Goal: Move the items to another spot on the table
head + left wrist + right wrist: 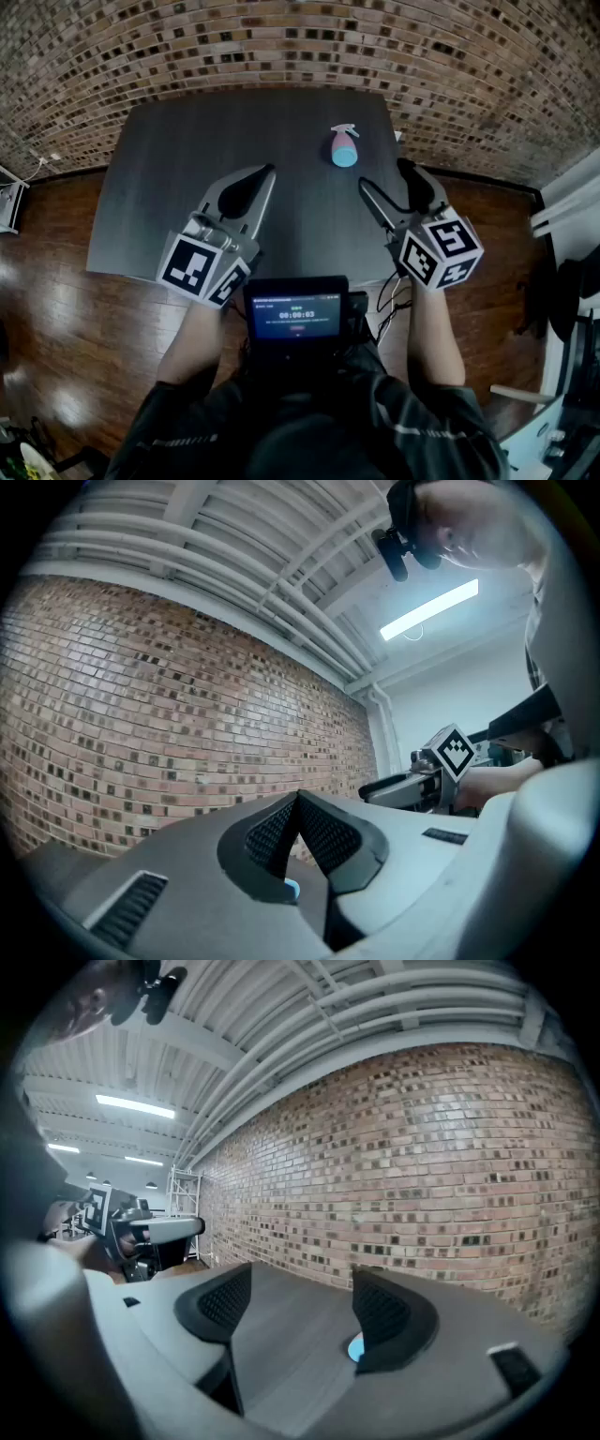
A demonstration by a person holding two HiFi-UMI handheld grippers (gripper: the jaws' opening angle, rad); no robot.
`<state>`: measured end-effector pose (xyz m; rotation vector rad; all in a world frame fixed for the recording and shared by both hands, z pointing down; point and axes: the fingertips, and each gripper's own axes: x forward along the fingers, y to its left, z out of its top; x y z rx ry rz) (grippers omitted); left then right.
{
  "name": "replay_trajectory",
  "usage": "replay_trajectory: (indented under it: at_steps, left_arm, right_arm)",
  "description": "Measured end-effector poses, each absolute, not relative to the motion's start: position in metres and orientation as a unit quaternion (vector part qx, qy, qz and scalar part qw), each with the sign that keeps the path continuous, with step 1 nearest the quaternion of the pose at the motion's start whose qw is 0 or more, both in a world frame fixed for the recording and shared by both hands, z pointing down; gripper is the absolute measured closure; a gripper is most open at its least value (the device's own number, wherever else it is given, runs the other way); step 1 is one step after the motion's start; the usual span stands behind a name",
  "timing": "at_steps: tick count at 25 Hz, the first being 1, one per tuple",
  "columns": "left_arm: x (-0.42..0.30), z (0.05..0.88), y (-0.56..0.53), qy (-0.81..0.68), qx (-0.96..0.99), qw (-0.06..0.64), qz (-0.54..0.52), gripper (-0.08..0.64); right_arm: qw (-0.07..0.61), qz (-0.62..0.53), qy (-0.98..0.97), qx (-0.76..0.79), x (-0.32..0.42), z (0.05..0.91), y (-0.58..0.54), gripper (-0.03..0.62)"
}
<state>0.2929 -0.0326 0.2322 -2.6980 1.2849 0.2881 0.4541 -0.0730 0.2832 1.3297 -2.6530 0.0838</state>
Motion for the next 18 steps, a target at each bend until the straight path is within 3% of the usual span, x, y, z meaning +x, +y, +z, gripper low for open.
replay_trajectory:
  at_steps: [6, 15, 17, 18]
  left_arm:
    - [0.286, 0.238, -0.066, 0.455, -0.879, 0.084, 0.113, 0.561]
    - [0.284, 0.264, -0.162, 0.45, -0.891, 0.042, 0.052, 0.561]
    - [0.287, 0.274, -0.188, 0.45, -0.891, 0.035, 0.044, 0.561]
    - [0.289, 0.28, -0.202, 0.45, -0.892, 0.029, 0.039, 0.561]
  right_arm:
    - [0.101, 0.067, -0.889, 0.441, 0.451, 0.311, -0.123, 0.161]
    - [0.133, 0.128, -0.872, 0.453, 0.448, 0.345, -0.246, 0.16]
    - [0.148, 0.15, -0.864, 0.457, 0.451, 0.366, -0.273, 0.092]
    - [0.155, 0.161, -0.86, 0.459, 0.454, 0.378, -0.287, 0.092]
